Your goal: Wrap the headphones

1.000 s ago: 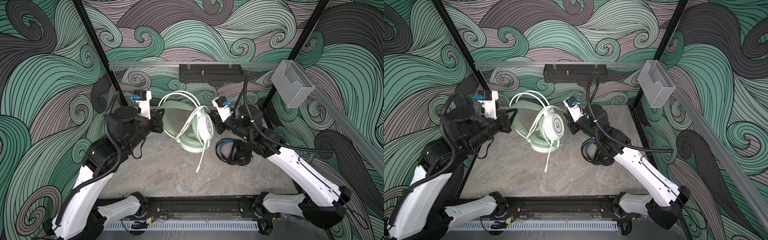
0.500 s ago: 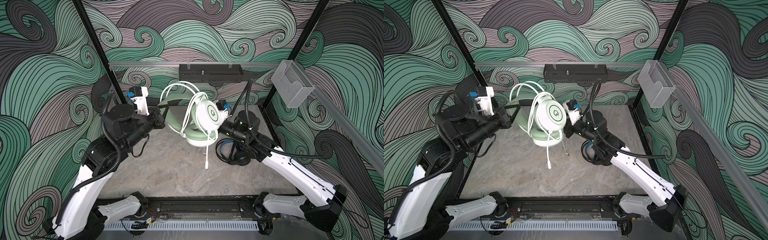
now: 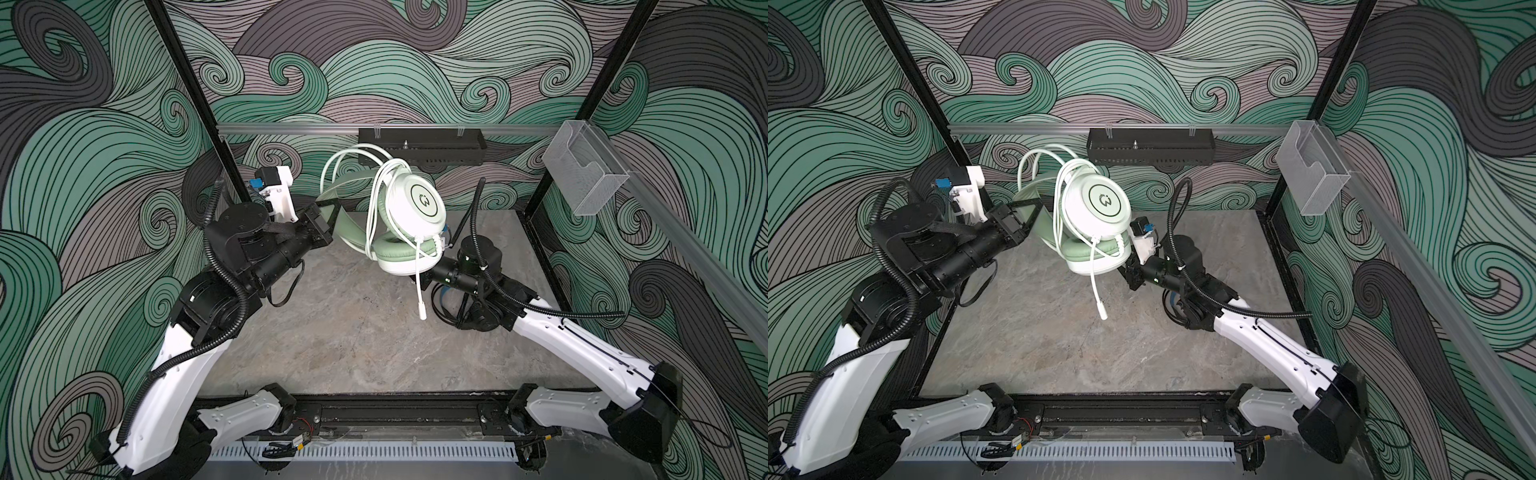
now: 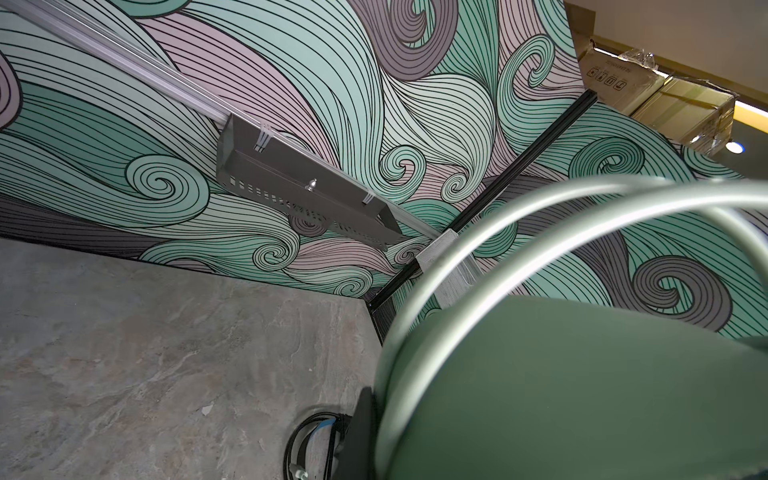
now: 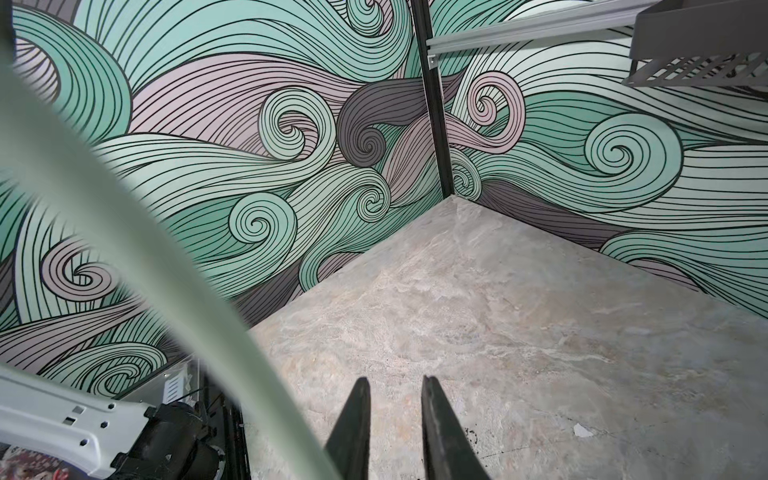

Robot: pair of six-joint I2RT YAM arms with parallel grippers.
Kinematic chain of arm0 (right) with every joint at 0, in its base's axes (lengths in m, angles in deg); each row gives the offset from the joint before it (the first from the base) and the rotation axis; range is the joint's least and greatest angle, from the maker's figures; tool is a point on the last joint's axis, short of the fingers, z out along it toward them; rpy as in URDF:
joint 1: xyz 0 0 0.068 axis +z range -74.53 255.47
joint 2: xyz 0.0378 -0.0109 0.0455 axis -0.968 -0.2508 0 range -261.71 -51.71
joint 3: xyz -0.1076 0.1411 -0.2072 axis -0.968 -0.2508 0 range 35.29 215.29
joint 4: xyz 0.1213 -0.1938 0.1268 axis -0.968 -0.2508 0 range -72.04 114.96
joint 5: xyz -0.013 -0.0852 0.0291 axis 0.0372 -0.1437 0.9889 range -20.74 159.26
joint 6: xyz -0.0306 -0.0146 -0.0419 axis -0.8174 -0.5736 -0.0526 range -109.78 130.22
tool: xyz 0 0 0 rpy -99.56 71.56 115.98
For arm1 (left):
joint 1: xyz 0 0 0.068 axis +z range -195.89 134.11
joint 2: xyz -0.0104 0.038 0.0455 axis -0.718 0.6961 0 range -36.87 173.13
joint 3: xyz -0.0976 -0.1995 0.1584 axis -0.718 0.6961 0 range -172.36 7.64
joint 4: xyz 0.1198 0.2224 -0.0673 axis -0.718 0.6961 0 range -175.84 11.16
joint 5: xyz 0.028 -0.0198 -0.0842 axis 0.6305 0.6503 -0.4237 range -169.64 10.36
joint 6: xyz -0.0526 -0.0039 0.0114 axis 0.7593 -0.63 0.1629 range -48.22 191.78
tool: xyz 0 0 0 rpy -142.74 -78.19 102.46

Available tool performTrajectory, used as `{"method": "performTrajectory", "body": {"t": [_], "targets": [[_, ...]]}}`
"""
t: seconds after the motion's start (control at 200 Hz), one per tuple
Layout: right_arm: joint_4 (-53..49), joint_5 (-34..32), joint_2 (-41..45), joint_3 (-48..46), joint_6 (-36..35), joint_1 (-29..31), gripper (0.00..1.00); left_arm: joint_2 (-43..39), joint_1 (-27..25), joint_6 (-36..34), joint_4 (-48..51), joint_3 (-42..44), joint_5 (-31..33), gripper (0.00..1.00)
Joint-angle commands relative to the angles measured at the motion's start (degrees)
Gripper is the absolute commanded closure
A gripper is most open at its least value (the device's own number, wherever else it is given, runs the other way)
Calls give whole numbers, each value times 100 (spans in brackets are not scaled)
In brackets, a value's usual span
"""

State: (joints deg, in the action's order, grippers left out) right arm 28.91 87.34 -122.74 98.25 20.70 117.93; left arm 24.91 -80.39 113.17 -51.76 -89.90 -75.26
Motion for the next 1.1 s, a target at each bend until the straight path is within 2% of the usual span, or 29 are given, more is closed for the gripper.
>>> {"method": "performTrajectory", "body": {"t": [0.0,0.31,0.465,0.555,0.665,0.851,1.096], "targets": [[294,202,-160,-121,120,-26,78,-96,66,479,-812,-53,-104,100],[447,380,-318,-591,288,-27,83,-155,119,615,-924,-7,-40,100],[216,393,-300,-635,153,-12,93,-275,174,957,-1126,244,254,100],[-136,78,-260,-559,-53,30,100,-332,212,1358,-1341,441,674,100],[-644,-439,-202,-393,-437,205,100,-258,289,1717,-1756,534,1000,100],[-1308,-1246,-236,-127,-975,776,100,207,436,2009,-1992,174,1179,100],[-1774,-1764,-375,156,-1398,1360,100,772,911,2709,-2136,139,1233,100]]}}
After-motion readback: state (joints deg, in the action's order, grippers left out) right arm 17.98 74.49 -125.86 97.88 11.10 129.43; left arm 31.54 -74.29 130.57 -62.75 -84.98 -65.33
